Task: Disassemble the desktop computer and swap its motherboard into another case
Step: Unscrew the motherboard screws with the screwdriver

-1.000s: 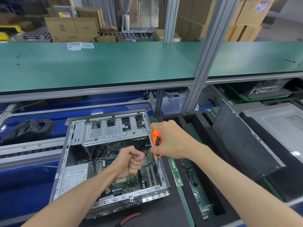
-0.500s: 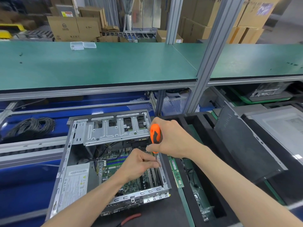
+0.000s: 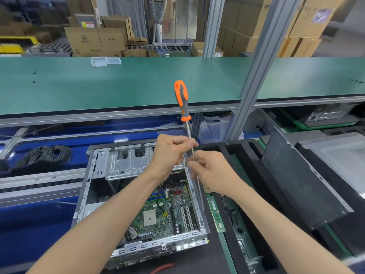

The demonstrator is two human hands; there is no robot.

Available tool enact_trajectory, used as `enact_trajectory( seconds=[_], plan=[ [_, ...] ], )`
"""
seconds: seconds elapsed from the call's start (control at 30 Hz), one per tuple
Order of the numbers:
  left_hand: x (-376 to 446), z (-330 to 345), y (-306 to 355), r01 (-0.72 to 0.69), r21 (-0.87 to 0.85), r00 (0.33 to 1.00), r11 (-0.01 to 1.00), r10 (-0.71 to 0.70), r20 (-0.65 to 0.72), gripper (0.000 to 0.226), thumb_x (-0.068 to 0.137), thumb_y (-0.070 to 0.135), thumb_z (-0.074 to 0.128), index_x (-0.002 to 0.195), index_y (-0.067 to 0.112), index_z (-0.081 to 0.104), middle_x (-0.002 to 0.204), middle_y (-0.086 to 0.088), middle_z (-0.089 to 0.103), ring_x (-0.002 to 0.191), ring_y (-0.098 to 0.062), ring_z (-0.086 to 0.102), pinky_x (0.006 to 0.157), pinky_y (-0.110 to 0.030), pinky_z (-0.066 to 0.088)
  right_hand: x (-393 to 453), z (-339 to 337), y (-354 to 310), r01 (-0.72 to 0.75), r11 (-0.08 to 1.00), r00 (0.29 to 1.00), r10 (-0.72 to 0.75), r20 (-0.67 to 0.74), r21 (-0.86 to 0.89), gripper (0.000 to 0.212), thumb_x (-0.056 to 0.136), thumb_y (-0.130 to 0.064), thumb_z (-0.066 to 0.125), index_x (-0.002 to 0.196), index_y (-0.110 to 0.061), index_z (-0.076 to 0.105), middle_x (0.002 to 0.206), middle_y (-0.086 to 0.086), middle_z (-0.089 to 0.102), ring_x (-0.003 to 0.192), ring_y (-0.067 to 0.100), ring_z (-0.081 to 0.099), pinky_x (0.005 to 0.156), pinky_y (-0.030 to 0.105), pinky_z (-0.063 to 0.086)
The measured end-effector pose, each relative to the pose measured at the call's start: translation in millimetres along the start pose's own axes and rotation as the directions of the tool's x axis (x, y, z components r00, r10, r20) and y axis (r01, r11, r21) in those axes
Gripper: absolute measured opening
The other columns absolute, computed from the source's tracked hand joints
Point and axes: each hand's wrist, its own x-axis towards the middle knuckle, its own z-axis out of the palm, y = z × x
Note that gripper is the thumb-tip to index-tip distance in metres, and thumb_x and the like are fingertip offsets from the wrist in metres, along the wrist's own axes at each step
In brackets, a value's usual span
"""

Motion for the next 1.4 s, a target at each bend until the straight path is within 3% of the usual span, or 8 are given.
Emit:
enact_trajectory(
  seconds=[0.23,0.57,0.87,1.07,1.17,1.23,1.3,1.4],
  plan=[
    [-2.0,12.1,-35.3,0.165,0.061,0.985,0.984,-0.162,-0.053,0.030,0.095,0.034,0.067,0.079,0.012,0.079,0.044,-0.001,0.029,0.041,-0.017,0.016,0.046,-0.030,0.014,-22.1,-1.5,44.7,-0.173,0.985,0.985,0.173,0.021,-0.012,0.029,0.098,-0.011,0.053,0.071,-0.010,0.064,0.055,0.000,0.068,0.042,0.005,0.052,0.049,0.011,0.039],
    [-26.6,2.1,-83.8,0.367,-0.119,0.917,0.923,-0.380,-0.118,0.043,0.098,0.025,0.060,0.060,0.007,0.059,0.049,0.000,0.023,0.044,-0.014,0.014,0.042,-0.021,0.016,-68.1,61.1,128.4,-0.415,0.889,0.878,0.447,0.172,-0.195,0.039,0.100,-0.013,0.051,0.062,-0.011,0.046,0.066,0.018,0.071,0.053,0.013,0.061,0.058,0.018,0.045],
    [-29.7,9.2,-91.9,0.468,-0.519,0.863,0.716,-0.496,0.095,0.045,0.099,0.018,0.046,0.055,0.016,0.042,0.049,0.007,0.020,0.039,-0.006,0.014,0.031,-0.016,0.017,-84.9,95.8,160.7,-0.514,0.812,0.785,0.575,0.232,-0.276,0.031,0.100,-0.016,0.049,0.071,-0.006,0.053,0.078,0.025,0.070,0.080,0.034,0.066,0.078,0.035,0.053],
    [-27.4,34.0,-87.7,0.497,-0.699,0.851,0.514,-0.448,0.275,0.034,0.095,0.024,0.049,0.064,0.011,0.054,0.051,0.006,0.027,0.038,-0.005,0.023,0.036,-0.019,0.012,-81.4,99.7,168.8,-0.488,0.796,0.772,0.585,0.248,-0.359,0.036,0.098,-0.022,0.050,0.064,-0.010,0.048,0.074,0.010,0.053,0.048,0.029,0.061,0.057,0.031,0.056],
    [-23.5,49.8,-88.2,0.498,-0.720,0.857,0.484,-0.402,0.322,0.041,0.101,0.031,0.044,0.074,0.007,0.065,0.056,0.004,0.031,0.043,-0.007,0.027,0.040,-0.020,0.018,-76.3,99.6,171.0,-0.463,0.794,0.788,0.572,0.227,-0.395,0.031,0.095,-0.027,0.052,0.072,-0.008,0.057,0.074,0.013,0.056,0.078,0.032,0.069,0.074,0.033,0.057],
    [-20.5,60.7,-89.4,0.489,-0.709,0.864,0.508,-0.393,0.314,0.049,0.102,0.038,0.042,0.085,0.004,0.073,0.060,0.003,0.033,0.048,-0.009,0.033,0.043,-0.020,0.028,-70.7,96.4,170.0,-0.514,0.812,0.825,0.556,0.100,-0.275,0.027,0.098,-0.026,0.052,0.076,-0.011,0.060,0.088,0.020,0.064,0.086,0.032,0.061,0.074,0.035,0.050],
    [-17.0,72.3,-91.6,0.454,-0.690,0.886,0.563,-0.363,0.287,0.055,0.102,0.043,0.039,0.098,0.002,0.076,0.061,0.001,0.040,0.053,-0.012,0.038,0.049,-0.021,0.038,-62.6,87.2,159.9,-0.525,0.803,0.833,0.552,-0.023,0.281,0.031,0.102,-0.025,0.049,0.078,-0.012,0.064,0.088,0.019,0.072,0.074,0.021,0.067,0.069,0.036,0.051],
    [-15.1,93.5,-93.3,0.380,-0.650,0.924,0.659,-0.307,0.228,0.059,0.104,0.045,0.034,0.113,0.000,0.072,0.064,-0.006,0.055,0.057,-0.017,0.049,0.057,-0.027,0.047,-49.1,72.8,142.8,-0.183,0.154,0.849,0.523,0.078,0.971,0.047,0.109,-0.037,0.034,0.114,-0.005,0.069,0.116,0.017,0.072,0.107,0.022,0.071,0.088,0.033,0.053]
  ],
)
